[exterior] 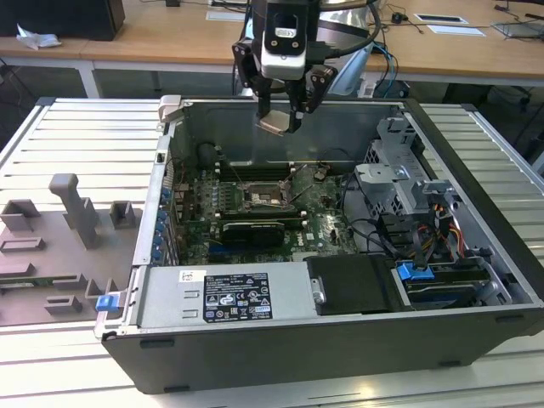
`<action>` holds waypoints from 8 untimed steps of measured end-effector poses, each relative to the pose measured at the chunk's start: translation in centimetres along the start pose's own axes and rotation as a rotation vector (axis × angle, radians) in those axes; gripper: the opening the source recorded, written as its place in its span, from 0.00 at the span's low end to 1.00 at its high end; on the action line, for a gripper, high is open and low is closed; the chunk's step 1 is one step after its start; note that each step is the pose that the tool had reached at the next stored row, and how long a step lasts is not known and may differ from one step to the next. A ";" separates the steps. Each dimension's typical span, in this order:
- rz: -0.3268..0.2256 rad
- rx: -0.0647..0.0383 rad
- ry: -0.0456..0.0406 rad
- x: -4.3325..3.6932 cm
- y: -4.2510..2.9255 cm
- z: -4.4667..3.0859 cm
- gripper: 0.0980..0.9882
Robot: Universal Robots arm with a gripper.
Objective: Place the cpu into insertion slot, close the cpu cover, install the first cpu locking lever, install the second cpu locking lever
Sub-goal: 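Place the cpu into insertion slot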
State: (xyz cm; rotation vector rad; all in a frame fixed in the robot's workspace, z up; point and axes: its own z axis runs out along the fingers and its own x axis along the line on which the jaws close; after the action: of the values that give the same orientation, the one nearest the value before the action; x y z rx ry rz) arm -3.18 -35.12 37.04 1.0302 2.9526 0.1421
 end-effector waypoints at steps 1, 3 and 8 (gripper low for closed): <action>0.006 0.000 -0.0005 0.00 0.00 0.00 0.50; 0.017 0.000 -0.0015 0.00 0.00 0.00 0.50; 0.052 -0.001 -0.0046 0.00 0.00 0.00 0.50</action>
State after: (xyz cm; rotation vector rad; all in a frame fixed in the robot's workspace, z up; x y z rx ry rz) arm -3.18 -35.12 37.03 1.1056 2.9227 0.1416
